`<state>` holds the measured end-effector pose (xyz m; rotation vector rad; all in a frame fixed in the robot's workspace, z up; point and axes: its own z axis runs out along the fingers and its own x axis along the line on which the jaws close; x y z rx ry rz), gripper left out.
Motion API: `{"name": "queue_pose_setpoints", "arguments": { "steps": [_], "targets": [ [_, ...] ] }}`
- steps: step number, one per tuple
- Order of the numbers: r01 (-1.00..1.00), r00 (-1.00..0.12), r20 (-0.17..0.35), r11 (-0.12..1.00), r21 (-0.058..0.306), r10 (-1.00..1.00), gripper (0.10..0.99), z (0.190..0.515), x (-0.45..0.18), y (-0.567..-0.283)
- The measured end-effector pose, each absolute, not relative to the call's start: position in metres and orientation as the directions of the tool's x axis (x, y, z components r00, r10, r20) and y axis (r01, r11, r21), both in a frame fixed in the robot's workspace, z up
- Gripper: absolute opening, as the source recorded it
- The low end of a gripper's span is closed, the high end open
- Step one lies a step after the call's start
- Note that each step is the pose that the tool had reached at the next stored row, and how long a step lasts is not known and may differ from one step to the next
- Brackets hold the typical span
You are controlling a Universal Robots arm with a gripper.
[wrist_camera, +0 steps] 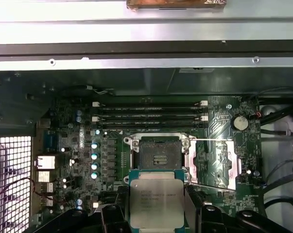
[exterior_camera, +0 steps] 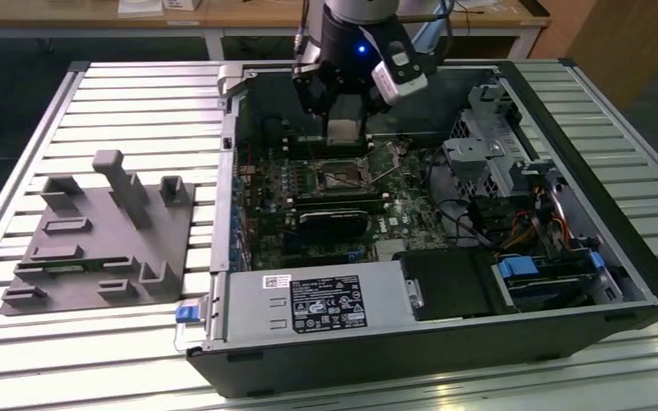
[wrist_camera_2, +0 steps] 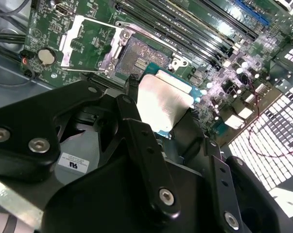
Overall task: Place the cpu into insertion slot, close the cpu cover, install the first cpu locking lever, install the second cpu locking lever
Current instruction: 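Place the cpu into insertion slot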
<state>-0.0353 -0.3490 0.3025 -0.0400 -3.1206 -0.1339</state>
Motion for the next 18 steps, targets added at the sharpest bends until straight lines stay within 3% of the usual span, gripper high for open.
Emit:
{"name": "queue_pose_setpoints", "arguments": {
  "steps": [18],
  "targets": [
    [0.026, -1.0, 0.019, 0.996, 0.081, 0.025, 0.537, 0.275, -0.036, -0.346]
  ]
}}
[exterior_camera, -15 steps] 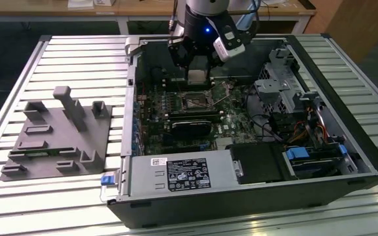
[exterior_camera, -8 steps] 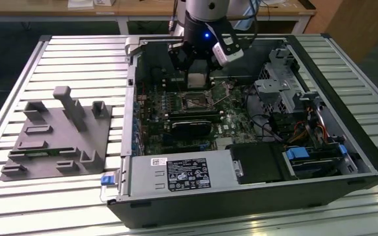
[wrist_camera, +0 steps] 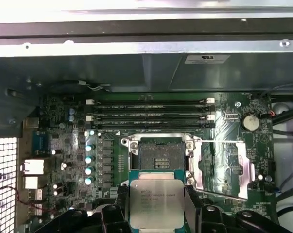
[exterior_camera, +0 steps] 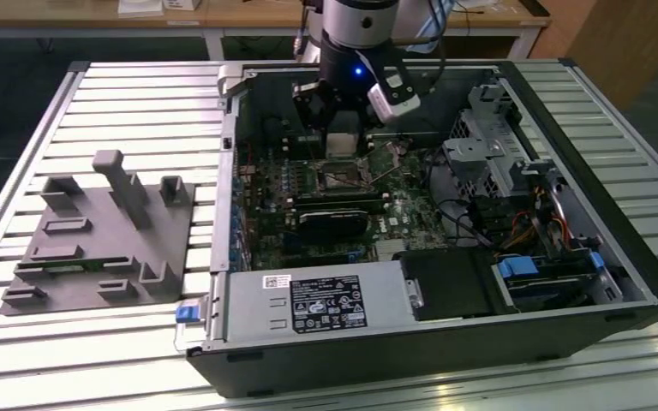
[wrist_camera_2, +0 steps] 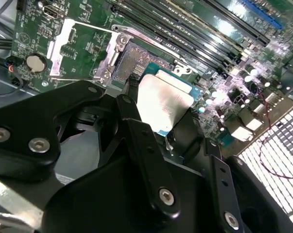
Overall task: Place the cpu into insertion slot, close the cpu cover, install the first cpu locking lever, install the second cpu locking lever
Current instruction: 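Place the cpu into insertion slot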
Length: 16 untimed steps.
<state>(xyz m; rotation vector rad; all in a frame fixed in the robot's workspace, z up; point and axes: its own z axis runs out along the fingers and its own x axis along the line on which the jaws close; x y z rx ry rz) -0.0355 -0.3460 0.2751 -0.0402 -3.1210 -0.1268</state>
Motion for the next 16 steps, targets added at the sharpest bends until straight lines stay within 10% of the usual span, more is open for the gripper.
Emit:
{"name": "queue_pose_setpoints", "arguments": {
  "steps": [16],
  "targets": [
    [0.026, -1.0, 0.019, 0.997, 0.072, 0.025, 0.537, 0.248, -0.031, -0.333]
  ]
}}
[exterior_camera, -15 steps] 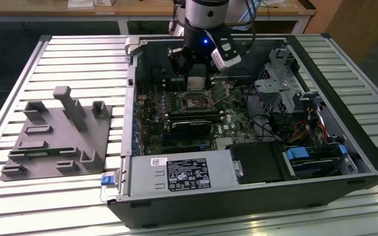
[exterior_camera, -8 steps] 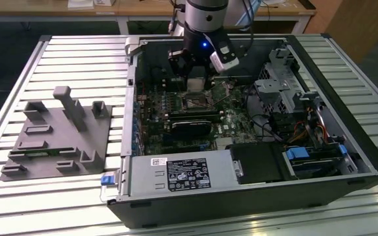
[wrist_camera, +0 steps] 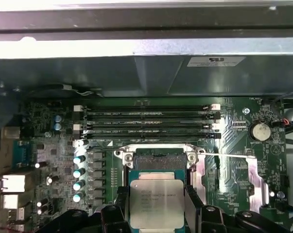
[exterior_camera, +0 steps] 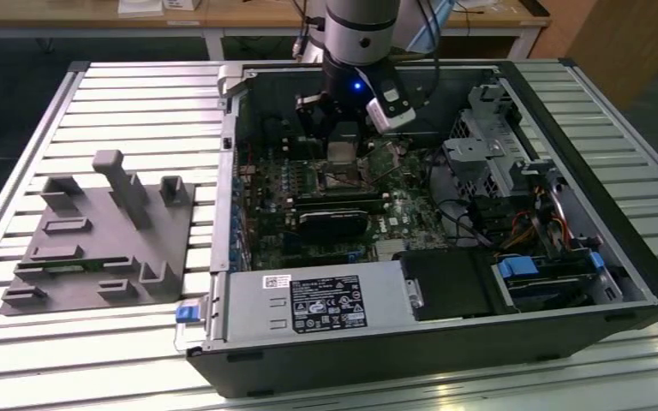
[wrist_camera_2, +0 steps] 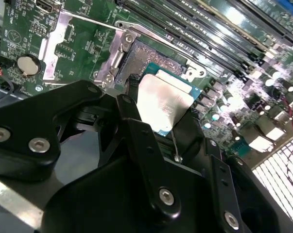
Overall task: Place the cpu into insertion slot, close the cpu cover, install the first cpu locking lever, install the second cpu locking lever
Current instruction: 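Place the cpu into insertion slot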
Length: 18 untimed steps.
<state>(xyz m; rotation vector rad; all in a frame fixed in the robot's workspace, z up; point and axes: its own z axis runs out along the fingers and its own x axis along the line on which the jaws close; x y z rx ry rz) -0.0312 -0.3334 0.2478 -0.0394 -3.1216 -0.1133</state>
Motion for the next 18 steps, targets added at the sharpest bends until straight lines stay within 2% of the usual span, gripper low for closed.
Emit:
{"name": "queue_pose_setpoints", "arguments": {
  "steps": [7, 18],
  "targets": [
    [0.032, -0.999, 0.019, 0.997, 0.072, 0.031, 0.537, 0.2471, -0.0311, -0.3334],
    [0.211, -0.978, 0.019, 0.975, 0.072, 0.21, 0.537, 0.2459, -0.0312, -0.3334]
  ]
}}
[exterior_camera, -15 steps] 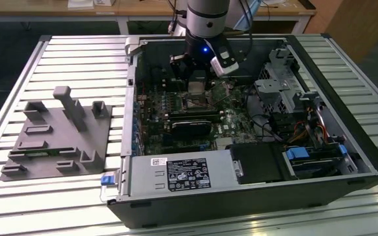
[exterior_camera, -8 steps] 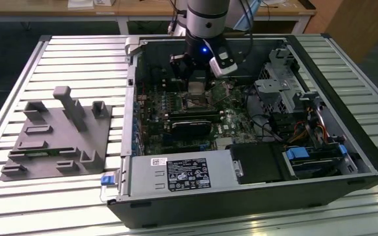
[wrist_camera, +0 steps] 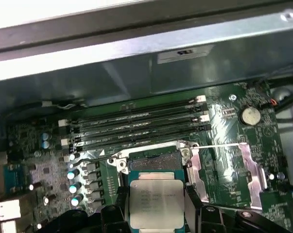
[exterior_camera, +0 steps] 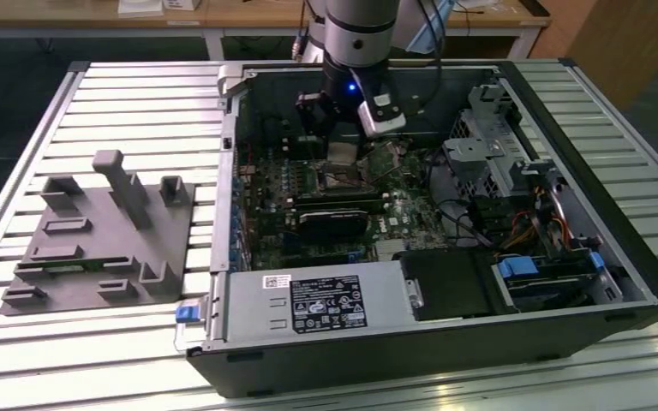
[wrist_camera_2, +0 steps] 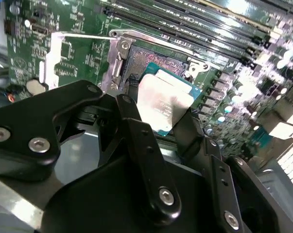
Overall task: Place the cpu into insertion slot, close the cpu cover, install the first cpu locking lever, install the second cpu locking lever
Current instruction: 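Place the cpu into insertion slot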
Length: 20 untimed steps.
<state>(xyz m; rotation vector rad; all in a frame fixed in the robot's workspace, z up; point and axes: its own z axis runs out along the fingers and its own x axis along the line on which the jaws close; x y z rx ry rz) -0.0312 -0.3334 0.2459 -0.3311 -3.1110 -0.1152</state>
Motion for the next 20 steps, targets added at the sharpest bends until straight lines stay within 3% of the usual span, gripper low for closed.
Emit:
{"name": "queue_pose_setpoints", "arguments": {
  "steps": [20],
  "targets": [
    [0.496, -0.868, 0.018, 0.865, 0.071, 0.496, 0.537, 0.2443, -0.0312, -0.3334]
  ]
}}
